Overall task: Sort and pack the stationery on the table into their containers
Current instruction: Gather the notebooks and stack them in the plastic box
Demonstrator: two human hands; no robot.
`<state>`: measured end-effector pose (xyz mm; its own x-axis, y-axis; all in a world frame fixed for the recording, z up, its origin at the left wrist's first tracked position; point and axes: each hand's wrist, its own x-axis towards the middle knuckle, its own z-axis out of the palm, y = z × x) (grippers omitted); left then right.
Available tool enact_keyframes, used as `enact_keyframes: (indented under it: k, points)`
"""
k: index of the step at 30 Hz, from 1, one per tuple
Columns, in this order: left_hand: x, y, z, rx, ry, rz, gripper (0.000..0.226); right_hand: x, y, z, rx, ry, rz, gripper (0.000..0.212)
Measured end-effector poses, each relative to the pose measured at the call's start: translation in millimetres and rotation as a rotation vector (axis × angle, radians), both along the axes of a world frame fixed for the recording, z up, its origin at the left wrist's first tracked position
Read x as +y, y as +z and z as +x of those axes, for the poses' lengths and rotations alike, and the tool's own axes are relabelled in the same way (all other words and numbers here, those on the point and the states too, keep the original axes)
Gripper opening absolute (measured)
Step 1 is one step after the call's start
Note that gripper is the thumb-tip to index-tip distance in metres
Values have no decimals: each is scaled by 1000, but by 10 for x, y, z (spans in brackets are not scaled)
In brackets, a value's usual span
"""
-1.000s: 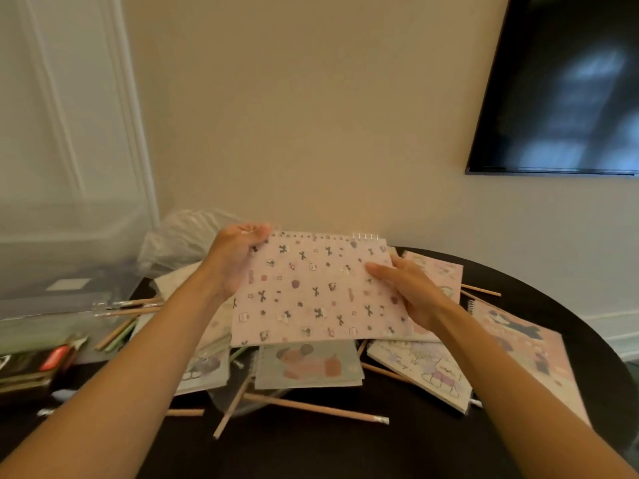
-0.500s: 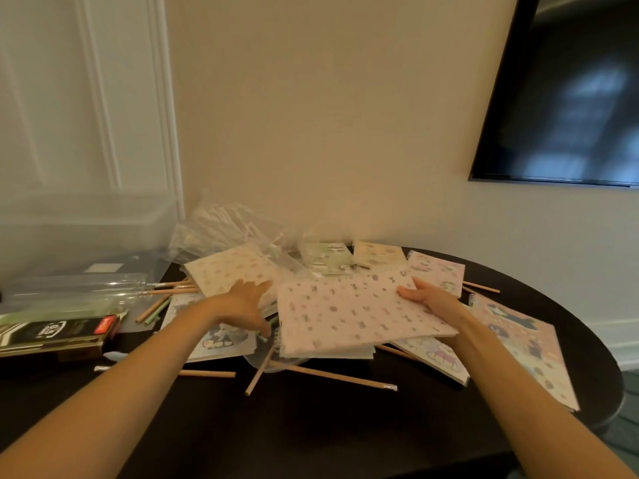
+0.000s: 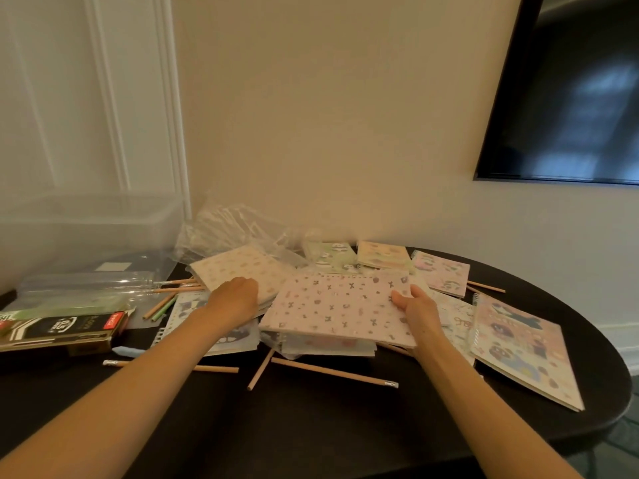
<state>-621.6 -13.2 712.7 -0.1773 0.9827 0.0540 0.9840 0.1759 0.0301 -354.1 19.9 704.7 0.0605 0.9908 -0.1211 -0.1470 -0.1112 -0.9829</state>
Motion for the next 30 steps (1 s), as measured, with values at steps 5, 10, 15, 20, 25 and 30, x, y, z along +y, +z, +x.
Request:
enact_keyframes:
  k: [5,10,15,20,25,30]
  points:
    - [-117,45,73,107,72,-109,28,-11,-153,-123,108,-142,11,48]
    - [-187,123,91,126,30,-110,27,-154,-195,-337,219,-149,26,48]
    - [-213,208,89,130,7,-128,27,-198,-217,-481,226,-221,64,34]
    - [-181,155,127,145,-19,-123,27,-360,-230,-752,217,-229,111,35]
    - [-180,108,85,210,-41,-123,34,-459,-249,-1155,149,-58,90,39]
    - [-117,62,52,145,-10,-93,29,-375,-309,-1108,267,86,-211,42]
